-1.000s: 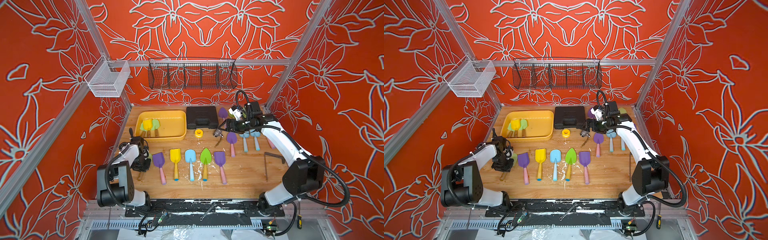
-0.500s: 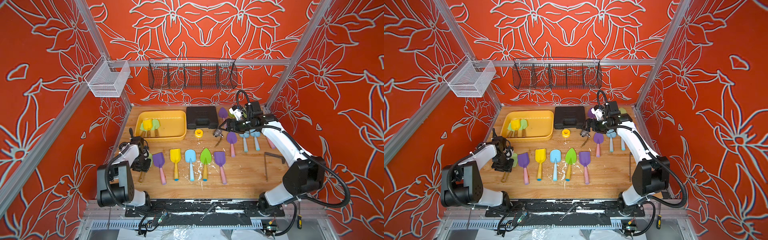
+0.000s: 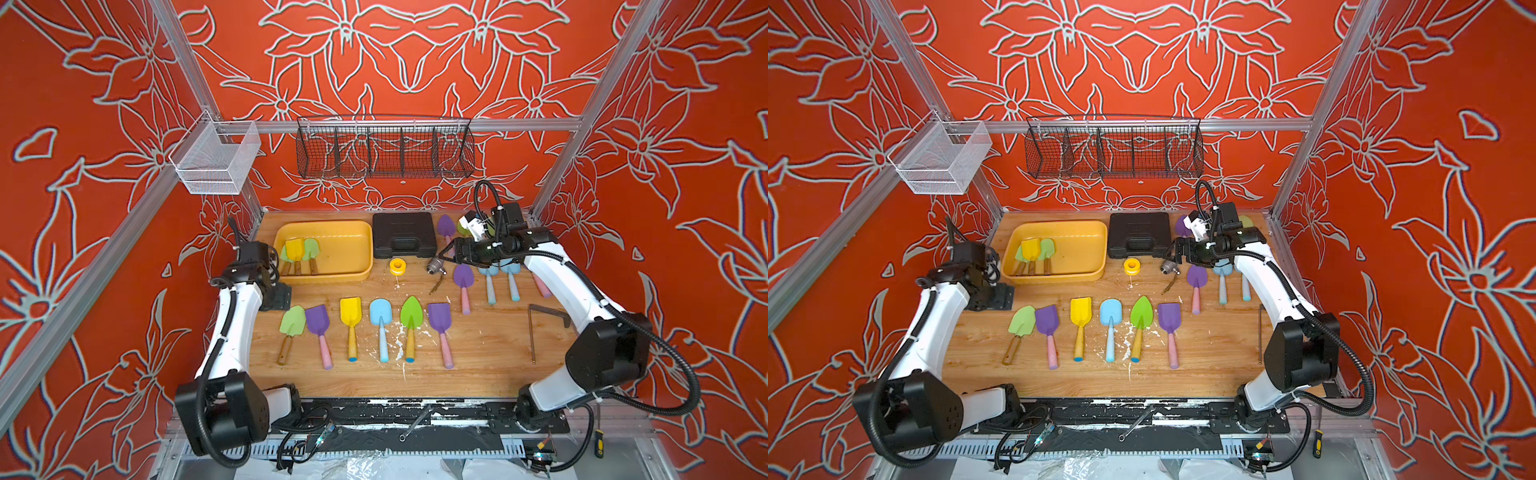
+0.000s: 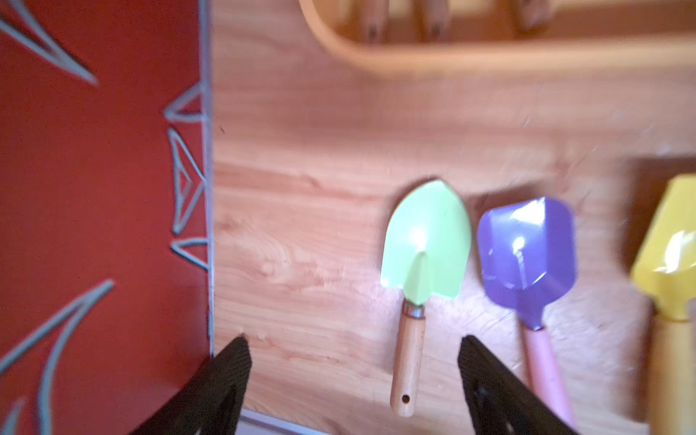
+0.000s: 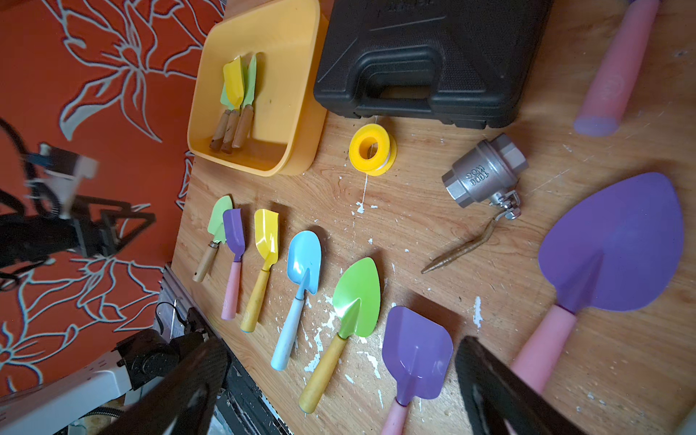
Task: Take the shovel out of the storage box
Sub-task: Place the shovel at the center of the board, then pick up the shovel from the storage box.
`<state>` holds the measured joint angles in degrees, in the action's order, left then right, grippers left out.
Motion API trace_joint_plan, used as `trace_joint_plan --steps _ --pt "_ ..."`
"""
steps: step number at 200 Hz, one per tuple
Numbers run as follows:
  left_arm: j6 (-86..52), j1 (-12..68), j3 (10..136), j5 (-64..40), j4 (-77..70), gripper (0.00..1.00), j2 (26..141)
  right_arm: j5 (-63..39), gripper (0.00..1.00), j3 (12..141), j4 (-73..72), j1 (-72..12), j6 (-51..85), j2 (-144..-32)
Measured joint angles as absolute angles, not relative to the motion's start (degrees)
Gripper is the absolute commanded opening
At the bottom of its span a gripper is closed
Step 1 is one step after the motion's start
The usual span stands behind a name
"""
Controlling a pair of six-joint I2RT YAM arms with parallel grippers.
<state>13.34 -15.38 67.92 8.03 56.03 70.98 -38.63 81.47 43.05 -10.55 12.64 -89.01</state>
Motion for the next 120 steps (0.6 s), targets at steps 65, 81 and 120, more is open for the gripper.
trace_joint_plan --steps 65,81,120 --pt "5.32 -7.77 96.44 6.24 59.0 0.8 83.4 -38.61 0.97 81.8 44.1 -10.55 12.64 -89.03" --pt "1.63 -5.82 103.37 6.46 62.46 0.77 92.33 -38.61 0.97 82.37 44.47 -10.55 12.67 -89.14" --pt "-6.31 -3.44 122.5 6.09 72.34 0.69 116.27 -38.61 0.97 83.24 44.75 -10.55 12.67 -89.25"
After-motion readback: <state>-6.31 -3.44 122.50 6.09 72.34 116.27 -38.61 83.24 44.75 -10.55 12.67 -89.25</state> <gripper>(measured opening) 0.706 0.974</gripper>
